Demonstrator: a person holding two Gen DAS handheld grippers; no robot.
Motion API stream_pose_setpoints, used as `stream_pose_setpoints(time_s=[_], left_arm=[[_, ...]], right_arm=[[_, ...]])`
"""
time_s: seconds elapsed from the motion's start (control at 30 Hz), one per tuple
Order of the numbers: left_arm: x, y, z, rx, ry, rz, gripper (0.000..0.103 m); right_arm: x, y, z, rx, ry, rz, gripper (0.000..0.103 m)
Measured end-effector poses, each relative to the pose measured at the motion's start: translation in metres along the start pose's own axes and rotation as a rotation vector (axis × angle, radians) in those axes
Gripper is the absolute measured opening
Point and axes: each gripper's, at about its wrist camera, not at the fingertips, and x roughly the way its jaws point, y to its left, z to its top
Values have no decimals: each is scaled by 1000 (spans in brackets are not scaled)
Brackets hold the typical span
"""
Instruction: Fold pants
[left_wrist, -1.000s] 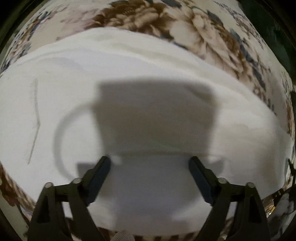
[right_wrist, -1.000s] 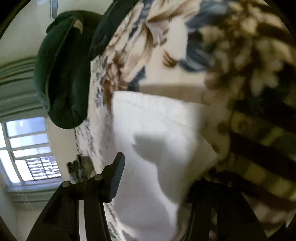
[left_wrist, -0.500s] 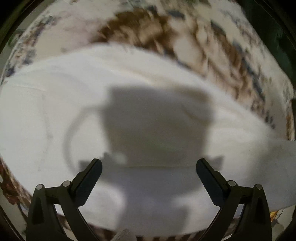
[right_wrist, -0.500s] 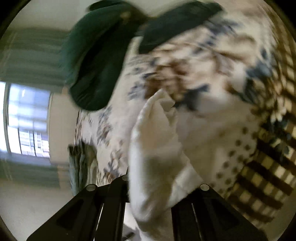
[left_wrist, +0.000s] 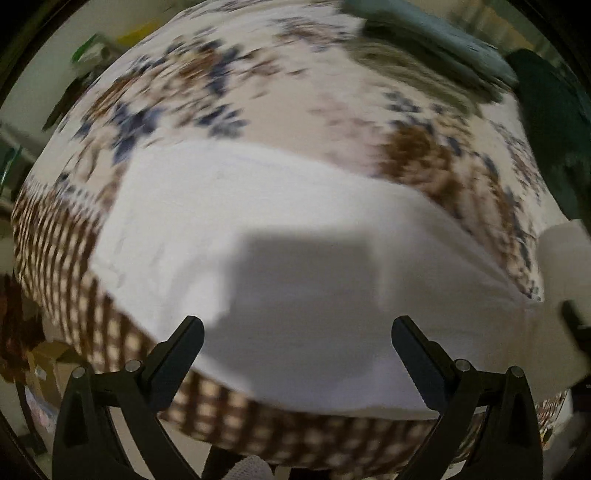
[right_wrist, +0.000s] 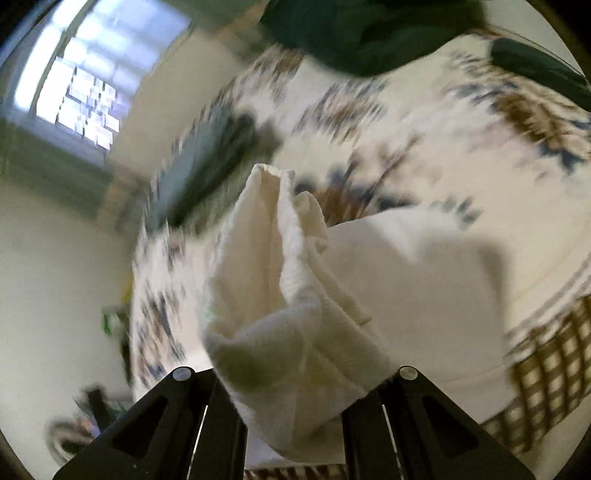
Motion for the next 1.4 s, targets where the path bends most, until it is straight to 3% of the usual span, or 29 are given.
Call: stream_pose_setpoints(time_s=[0.17, 0.27, 0.3, 0.37, 0.47, 0.53, 0.67, 0.87, 0.9, 0.93, 0.97, 1.0, 1.03, 1.23, 1.3, 1.37, 1.4], left_arm=[[7, 72, -9, -99, 18, 30, 103], [11, 109, -13, -163, 32, 49, 103], [10, 120, -14, -186, 33, 47, 103], [11, 141, -15, -228, 35, 51, 103], [11, 169, -17, -296, 31, 55, 103], [11, 182, -18, -333, 32, 53, 103], [9, 198, -17, -385, 23, 46, 103], [7, 208, -17, -389, 5, 61, 103], [7, 210, -18, -391, 8, 64, 103], [7, 212, -19, -395, 10, 65, 103], [7, 214, -21, -400, 11, 67, 103], [6, 217, -23, -405, 11, 69, 103], [5, 219, -25, -409, 11, 68, 103], [5, 222, -27, -415, 12, 68, 103], [7, 220, -26, -403, 11, 69, 103], [8, 217, -24, -395, 15, 69, 103], [8, 215, -22, -392, 12, 67, 103]], right_arm=[[94, 46, -80, -159, 171, -105, 7], [134, 58, -114, -242, 279, -228, 22], [140, 64, -122, -257, 336, -237, 35], [139, 75, -131, -243, 442, -143, 46], [118, 79, -117, -146, 489, 35, 53], [105, 76, -103, -116, 445, -3, 57], [121, 74, -92, -126, 449, -184, 58], [191, 97, -121, -282, 513, -482, 58], [194, 99, -124, -300, 488, -508, 49], [193, 101, -127, -304, 455, -516, 28], [192, 106, -132, -329, 441, -542, 15], [191, 115, -138, -375, 431, -586, 10], [187, 121, -142, -399, 422, -602, 5], [165, 135, -163, -552, 460, -570, 5], [185, 151, -171, -584, 467, -568, 5], [193, 145, -175, -593, 519, -541, 12], [196, 145, -171, -564, 547, -509, 29]])
